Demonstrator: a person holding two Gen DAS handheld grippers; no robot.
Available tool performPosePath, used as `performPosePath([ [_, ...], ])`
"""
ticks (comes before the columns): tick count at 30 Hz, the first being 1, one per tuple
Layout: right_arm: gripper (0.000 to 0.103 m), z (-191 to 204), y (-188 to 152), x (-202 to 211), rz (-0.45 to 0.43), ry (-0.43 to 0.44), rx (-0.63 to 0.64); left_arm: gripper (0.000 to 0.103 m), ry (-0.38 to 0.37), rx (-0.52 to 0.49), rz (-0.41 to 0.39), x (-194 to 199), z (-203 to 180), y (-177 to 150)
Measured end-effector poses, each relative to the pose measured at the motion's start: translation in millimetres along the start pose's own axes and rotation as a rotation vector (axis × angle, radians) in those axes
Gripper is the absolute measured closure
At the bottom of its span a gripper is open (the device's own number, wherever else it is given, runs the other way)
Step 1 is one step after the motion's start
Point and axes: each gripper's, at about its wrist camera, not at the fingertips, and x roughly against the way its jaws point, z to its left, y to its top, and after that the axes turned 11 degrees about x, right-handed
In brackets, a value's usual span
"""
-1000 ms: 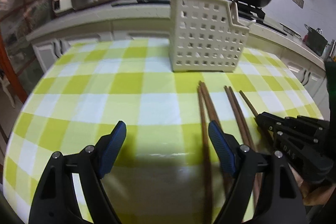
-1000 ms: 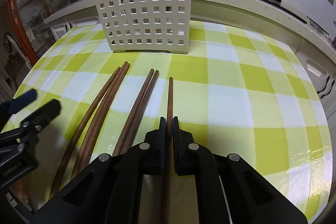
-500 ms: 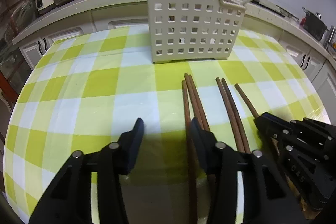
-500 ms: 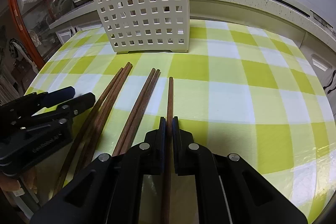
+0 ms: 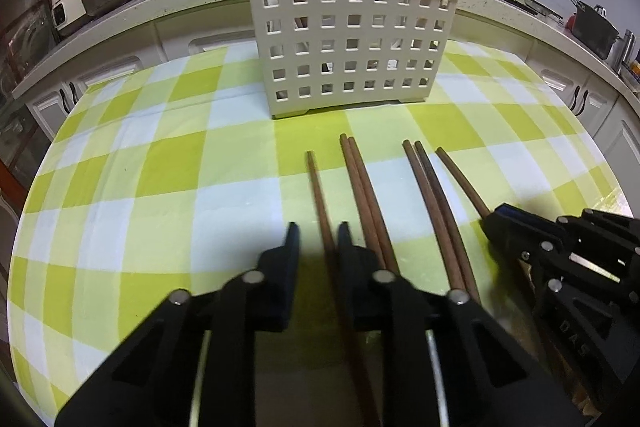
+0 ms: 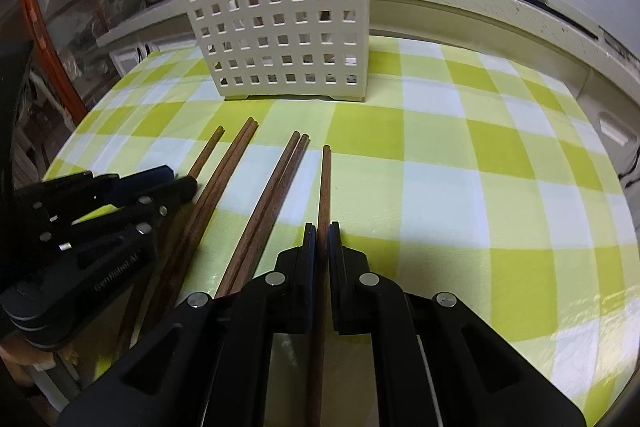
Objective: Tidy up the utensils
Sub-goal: 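Lower the left gripper onto a brown chopstick and close while the right gripper grasps another, then lift both chopsticks upright and carry them over the caddy with both grippers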
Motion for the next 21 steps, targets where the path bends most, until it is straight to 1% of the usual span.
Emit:
performPosePath([
  [2, 0.097, 2.1, 1.1, -0.7, 0.002, -0.002, 0.024, 0.094, 0.001, -0.004, -0.001, 0.0, 2.7, 0.6],
  [7, 0.097, -5.1, 1.4, 2.0, -0.025, 0.044, -0.002, 0.097, -0.049, 0.048, 0.001, 2.4, 14.5, 2.3],
  [11, 0.097, -8.5, 6.9, 19.4, -0.089, 0.056, -0.008, 0.097, -0.059, 0.064, -0.046, 19.6, 19.2, 4.7],
  [16, 0.097, -9.9, 17.0, 41.2, -0.161, 0.065, -0.007, 0.097, -0.060, 0.044, -0.097, 42.5, 13.8, 10.4],
  [21, 0.097, -10.0, 23.0, 58.9, -0.201, 0.056, 0.000, 0.097, -0.067, 0.030, -0.143, 65.9, 9.0, 15.8],
])
